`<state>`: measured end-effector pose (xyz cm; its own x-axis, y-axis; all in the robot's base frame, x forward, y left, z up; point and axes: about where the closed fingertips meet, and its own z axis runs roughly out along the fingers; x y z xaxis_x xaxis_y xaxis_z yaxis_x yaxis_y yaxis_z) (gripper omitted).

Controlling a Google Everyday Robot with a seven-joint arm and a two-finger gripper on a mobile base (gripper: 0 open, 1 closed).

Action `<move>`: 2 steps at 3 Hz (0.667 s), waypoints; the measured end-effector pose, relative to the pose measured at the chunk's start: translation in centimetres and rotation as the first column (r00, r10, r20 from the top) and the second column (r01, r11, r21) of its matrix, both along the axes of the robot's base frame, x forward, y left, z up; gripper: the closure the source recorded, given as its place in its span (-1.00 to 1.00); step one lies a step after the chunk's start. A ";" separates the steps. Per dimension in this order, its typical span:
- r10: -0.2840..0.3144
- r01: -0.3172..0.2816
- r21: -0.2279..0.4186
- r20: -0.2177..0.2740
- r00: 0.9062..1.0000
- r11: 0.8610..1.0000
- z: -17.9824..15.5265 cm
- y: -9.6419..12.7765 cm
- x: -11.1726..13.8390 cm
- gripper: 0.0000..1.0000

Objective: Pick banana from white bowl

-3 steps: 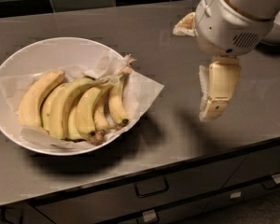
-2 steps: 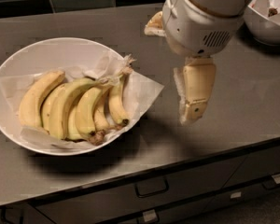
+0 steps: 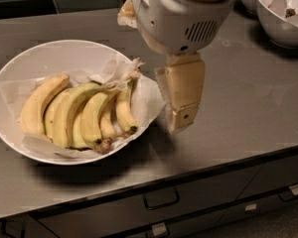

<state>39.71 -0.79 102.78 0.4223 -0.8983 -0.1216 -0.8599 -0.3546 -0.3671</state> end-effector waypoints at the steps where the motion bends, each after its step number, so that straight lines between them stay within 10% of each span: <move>1: 0.001 -0.001 0.001 0.008 1.000 1.000 0.3 0.1 -0.2 -1.00; 2: 0.080 -0.079 -0.021 0.008 0.997 0.997 0.3 2.8 1.2 -1.00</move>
Offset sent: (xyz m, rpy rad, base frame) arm 0.0546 0.0640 -0.0307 -0.0847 0.0801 0.2049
